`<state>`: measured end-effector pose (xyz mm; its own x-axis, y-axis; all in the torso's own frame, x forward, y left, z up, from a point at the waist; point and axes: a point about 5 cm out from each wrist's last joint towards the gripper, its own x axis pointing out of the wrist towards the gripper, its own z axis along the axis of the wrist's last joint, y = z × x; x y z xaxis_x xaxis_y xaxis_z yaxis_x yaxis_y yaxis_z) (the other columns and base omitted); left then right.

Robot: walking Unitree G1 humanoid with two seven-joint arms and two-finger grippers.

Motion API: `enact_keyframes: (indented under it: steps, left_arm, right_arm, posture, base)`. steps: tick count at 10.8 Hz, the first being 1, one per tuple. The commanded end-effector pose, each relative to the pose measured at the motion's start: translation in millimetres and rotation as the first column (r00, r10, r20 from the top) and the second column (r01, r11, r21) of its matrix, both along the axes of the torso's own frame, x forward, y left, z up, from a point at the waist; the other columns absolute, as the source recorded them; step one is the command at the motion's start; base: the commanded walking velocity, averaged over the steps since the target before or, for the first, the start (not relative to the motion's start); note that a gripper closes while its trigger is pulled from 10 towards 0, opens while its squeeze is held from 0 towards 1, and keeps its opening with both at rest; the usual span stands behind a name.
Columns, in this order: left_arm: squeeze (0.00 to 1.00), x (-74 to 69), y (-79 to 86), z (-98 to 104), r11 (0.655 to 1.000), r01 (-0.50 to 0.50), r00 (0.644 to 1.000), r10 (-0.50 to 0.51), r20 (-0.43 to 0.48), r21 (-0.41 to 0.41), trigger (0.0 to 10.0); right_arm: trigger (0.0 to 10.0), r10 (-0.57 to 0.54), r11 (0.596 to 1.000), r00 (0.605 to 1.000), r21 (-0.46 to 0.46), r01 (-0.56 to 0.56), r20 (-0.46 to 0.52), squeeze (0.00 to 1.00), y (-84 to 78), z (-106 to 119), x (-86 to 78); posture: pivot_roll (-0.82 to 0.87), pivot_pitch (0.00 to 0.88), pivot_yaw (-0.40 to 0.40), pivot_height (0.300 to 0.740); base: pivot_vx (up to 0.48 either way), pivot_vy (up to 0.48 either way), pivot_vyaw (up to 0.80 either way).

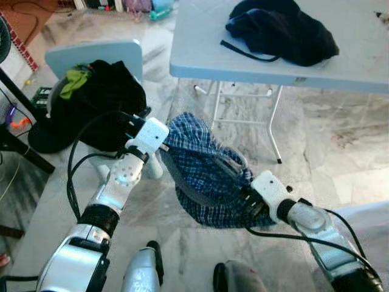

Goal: Hang hanger

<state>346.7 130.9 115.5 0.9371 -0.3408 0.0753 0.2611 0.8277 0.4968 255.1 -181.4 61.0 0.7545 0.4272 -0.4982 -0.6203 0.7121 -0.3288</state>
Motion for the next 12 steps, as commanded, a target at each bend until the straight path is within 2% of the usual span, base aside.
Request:
enact_keyframes:
  steps: [1,2,3,5,6,7,9,10,11,12]
  left_arm:
    - [0.00,1.4,13.3,2,0.999,-0.041,0.999,0.041,-0.006,-0.011,10.0]
    - [0.00,2.7,21.1,3,0.998,-0.063,0.998,0.063,-0.009,-0.003,10.0]
    - [0.00,4.6,29.0,7,0.996,-0.086,0.996,0.086,-0.005,0.001,10.0]
    - [0.00,7.8,40.0,9,0.991,-0.131,0.991,0.130,-0.023,-0.024,10.0]
    - [0.00,8.1,43.8,6,0.988,-0.151,0.987,0.148,-0.057,-0.044,10.0]
    - [0.00,7.1,46.4,-3,0.982,-0.176,0.979,0.167,-0.120,-0.072,10.0]
    - [0.00,3.9,52.8,-16,0.966,-0.220,0.957,0.187,-0.222,-0.135,10.0]
    - [0.00,0.7,52.0,-24,0.966,-0.216,0.947,0.170,-0.273,-0.146,10.0]
    - [0.00,-1.4,47.2,-29,0.969,-0.200,0.943,0.151,-0.295,-0.146,10.0]
    - [0.84,-5.0,37.0,-37,0.974,-0.164,0.937,0.106,-0.332,-0.153,10.0]
  right_arm:
    - [10.0,0.005,1.000,1.000,-0.023,-0.005,0.006,0.00,-8.8,0,-2.0]
    - [10.0,0.089,0.996,0.996,-0.026,-0.089,0.018,0.00,-11.5,4,-8.9]
    - [10.0,0.150,0.989,0.989,0.005,-0.150,0.019,0.00,-23.0,13,-17.7]
    - [10.0,0.241,0.969,0.970,-0.045,-0.242,-0.022,0.00,-53.4,22,-34.3]
    - [10.0,0.292,0.955,0.956,-0.041,-0.294,-0.038,0.00,-63.5,28,-42.2]
    - [10.0,0.343,0.939,0.939,0.000,-0.343,-0.043,0.00,-66.5,37,-48.0]
    - [10.0,0.405,0.912,0.910,-0.031,-0.409,-0.086,0.00,-81.3,46,-57.4]
    - [10.0,0.410,0.911,0.908,-0.016,-0.413,-0.083,0.00,-93.3,59,-59.3]
    - [10.0,0.397,0.918,0.917,0.022,-0.397,-0.043,0.00,-93.2,68,-54.7]
    - [10.0,0.393,0.912,0.919,0.122,-0.392,0.015,0.00,-85.2,80,-49.3]
  posture:
    - [-0.08,0.173,-0.036,0.740]
    - [-0.08,0.173,-0.036,0.740]
    - [-0.08,0.173,-0.036,0.740]
    - [-0.10,0.175,-0.032,0.740]
    - [-0.10,0.177,-0.031,0.740]
    - [-0.10,0.179,-0.028,0.740]
    - [-0.11,0.182,-0.022,0.740]
    - [-0.11,0.184,-0.019,0.740]
    - [-0.11,0.184,-0.019,0.740]
    - [-0.11,0.182,-0.017,0.740]
  base:
    - [0.000,0.000,0.00]
    - [0.000,0.000,0.00]
    - [0.000,0.000,0.00]
    - [0.000,0.000,0.00]
    - [0.000,0.000,0.00]
    - [0.000,0.000,0.00]
    - [0.000,0.000,0.00]
    - [0.000,0.000,0.00]
    - [0.000,0.000,0.00]
    - [0.000,0.000,0.00]
